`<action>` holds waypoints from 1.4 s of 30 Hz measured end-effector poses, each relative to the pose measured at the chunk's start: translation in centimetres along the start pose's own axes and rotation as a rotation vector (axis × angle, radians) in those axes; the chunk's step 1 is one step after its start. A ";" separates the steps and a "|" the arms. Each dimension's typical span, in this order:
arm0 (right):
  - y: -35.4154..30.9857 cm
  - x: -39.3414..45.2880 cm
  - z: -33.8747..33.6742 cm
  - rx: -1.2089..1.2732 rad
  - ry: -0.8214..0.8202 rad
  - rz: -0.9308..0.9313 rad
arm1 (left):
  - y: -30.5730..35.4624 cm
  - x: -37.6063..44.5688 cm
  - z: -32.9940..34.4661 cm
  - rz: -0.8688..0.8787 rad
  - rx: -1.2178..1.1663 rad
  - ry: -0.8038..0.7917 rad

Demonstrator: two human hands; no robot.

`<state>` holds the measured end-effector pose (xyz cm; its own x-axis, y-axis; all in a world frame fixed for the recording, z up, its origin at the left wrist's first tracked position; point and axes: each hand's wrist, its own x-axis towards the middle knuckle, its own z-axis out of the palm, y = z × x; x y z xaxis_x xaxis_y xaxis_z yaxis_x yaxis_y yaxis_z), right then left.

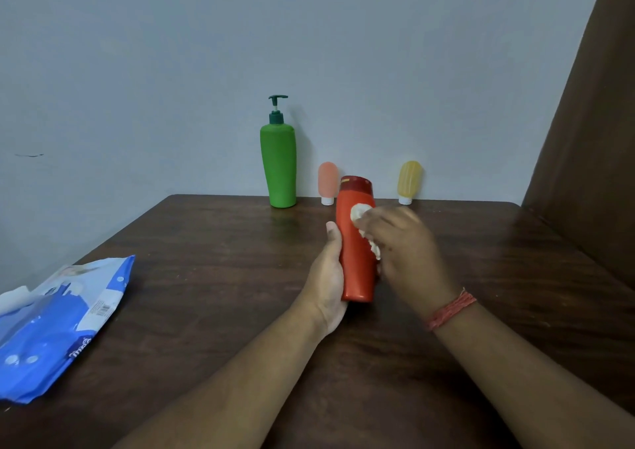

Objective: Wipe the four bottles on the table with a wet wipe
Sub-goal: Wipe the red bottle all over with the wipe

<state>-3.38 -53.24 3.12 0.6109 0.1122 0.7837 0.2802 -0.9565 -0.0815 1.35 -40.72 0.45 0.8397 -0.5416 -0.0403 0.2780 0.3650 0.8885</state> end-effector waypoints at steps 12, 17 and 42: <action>-3.1 -1.8 2.6 0.165 -0.228 -0.272 | 2.8 1.4 -2.5 0.024 -0.517 0.270; -2.9 -1.8 1.8 0.147 -0.048 -0.216 | 3.0 1.4 -2.6 0.043 -0.481 0.205; -1.9 -1.2 1.8 0.544 0.070 0.355 | 1.2 0.0 -1.4 0.064 -0.047 0.038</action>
<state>-3.31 -51.05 1.25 0.6909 -0.2211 0.6883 0.4158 -0.6573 -0.6285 2.32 -39.25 0.86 0.8734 -0.4870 -0.0022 0.2439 0.4336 0.8675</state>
